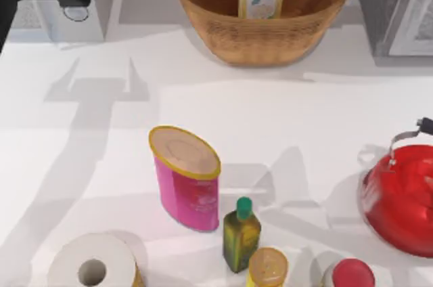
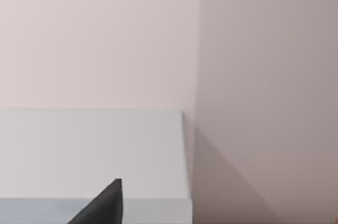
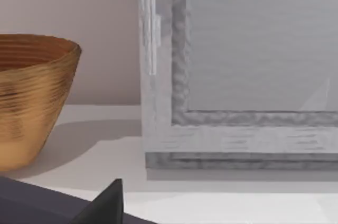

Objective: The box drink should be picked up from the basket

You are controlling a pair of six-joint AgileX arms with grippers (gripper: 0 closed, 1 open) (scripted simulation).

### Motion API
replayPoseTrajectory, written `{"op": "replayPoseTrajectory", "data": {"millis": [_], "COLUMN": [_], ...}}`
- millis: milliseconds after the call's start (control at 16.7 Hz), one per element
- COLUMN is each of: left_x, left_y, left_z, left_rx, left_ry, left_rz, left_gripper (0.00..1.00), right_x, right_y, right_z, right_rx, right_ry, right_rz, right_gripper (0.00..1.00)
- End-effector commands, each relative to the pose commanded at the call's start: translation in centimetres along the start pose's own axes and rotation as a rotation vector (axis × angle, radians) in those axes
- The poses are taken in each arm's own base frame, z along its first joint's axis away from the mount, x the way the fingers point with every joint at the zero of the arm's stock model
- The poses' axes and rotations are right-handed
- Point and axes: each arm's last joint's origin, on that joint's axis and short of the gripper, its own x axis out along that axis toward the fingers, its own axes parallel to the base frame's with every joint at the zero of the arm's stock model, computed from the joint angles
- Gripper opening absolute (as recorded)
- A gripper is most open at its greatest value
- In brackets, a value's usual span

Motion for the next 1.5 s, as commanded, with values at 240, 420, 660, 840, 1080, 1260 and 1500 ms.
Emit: {"op": "replayPoseTrajectory", "data": {"millis": [240,420,660,840,1080,1260,1500], "left_x": [7.6,12.2,15.9,17.0,17.3,17.3,17.5], "left_y": [-6.2,-11.7,-18.6,-22.6,-25.6,-26.1,-25.9], "left_z": [-0.5,-3.4,-9.2,-13.6,-17.6,-18.6,-17.7], "left_rx": [-0.005,-0.002,0.005,0.007,0.007,0.009,-0.004], "left_ry": [0.003,0.012,0.021,0.022,0.021,0.022,0.008], "left_rz": [0.001,0.001,0.003,0.006,0.012,0.013,0.016], "left_gripper": [1.0,1.0,1.0,1.0,1.0,1.0,1.0], "right_x": [0.0,0.0,0.0,0.0,0.0,0.0,0.0], "right_y": [0.0,0.0,0.0,0.0,0.0,0.0,0.0], "right_z": [0.0,0.0,0.0,0.0,0.0,0.0,0.0], "right_rx": [0.0,0.0,0.0,0.0,0.0,0.0,0.0], "right_ry": [0.0,0.0,0.0,0.0,0.0,0.0,0.0], "right_rz": [0.0,0.0,0.0,0.0,0.0,0.0,0.0], "right_gripper": [1.0,1.0,1.0,1.0,1.0,1.0,1.0]}}
